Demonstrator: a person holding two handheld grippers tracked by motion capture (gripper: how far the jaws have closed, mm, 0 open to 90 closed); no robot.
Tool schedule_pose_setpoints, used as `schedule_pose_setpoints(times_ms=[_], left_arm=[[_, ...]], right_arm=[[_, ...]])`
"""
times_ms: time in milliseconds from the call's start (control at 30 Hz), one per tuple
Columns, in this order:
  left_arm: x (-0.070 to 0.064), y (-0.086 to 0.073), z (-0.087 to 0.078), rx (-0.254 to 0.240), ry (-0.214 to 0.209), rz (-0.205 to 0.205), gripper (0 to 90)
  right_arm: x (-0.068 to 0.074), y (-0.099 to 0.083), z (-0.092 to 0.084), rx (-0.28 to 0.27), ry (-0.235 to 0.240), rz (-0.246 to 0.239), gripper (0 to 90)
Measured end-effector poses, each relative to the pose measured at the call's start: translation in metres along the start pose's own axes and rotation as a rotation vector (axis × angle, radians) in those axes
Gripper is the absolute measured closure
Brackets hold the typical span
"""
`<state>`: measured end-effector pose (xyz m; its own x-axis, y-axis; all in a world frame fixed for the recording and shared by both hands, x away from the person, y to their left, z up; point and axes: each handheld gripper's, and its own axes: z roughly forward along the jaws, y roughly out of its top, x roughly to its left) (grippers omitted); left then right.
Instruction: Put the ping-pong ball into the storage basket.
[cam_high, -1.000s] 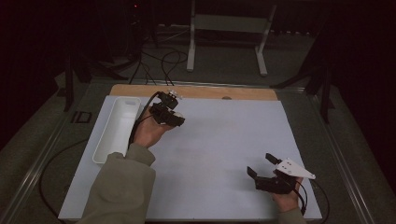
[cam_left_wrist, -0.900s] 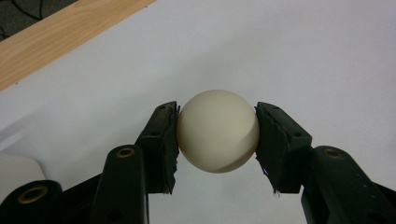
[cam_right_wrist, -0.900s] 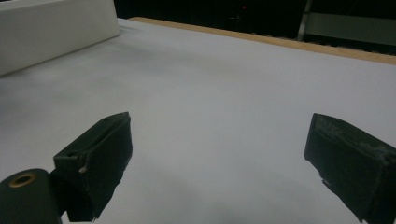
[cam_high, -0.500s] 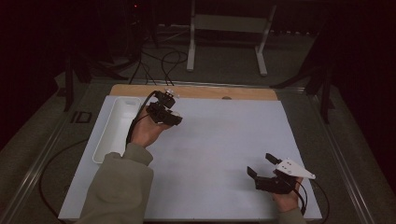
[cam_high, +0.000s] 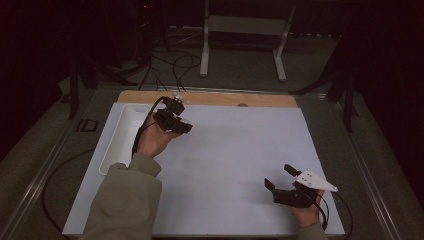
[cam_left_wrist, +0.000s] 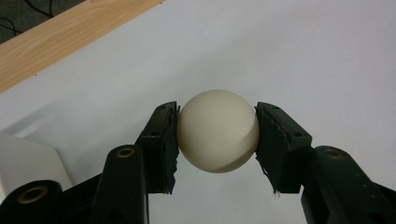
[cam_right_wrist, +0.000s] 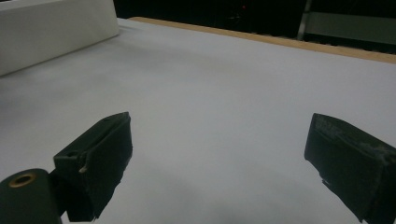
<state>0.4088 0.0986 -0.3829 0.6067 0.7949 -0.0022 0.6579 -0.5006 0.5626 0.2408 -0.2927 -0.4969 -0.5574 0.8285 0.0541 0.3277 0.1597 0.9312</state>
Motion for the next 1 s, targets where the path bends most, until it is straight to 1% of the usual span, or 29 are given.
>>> schedule_pose_setpoints(times_ms=[733,1000], left_arm=[[0.007,-0.003,-0.007,0.001,0.013,-0.012,51.6],[0.012,-0.005,-0.011,0.002,0.019,-0.017,51.6]], right_arm=[[0.000,0.000,0.000,-0.001,-0.002,-0.001,6.9],[0.000,0.000,0.000,0.000,-0.003,-0.001,6.9]])
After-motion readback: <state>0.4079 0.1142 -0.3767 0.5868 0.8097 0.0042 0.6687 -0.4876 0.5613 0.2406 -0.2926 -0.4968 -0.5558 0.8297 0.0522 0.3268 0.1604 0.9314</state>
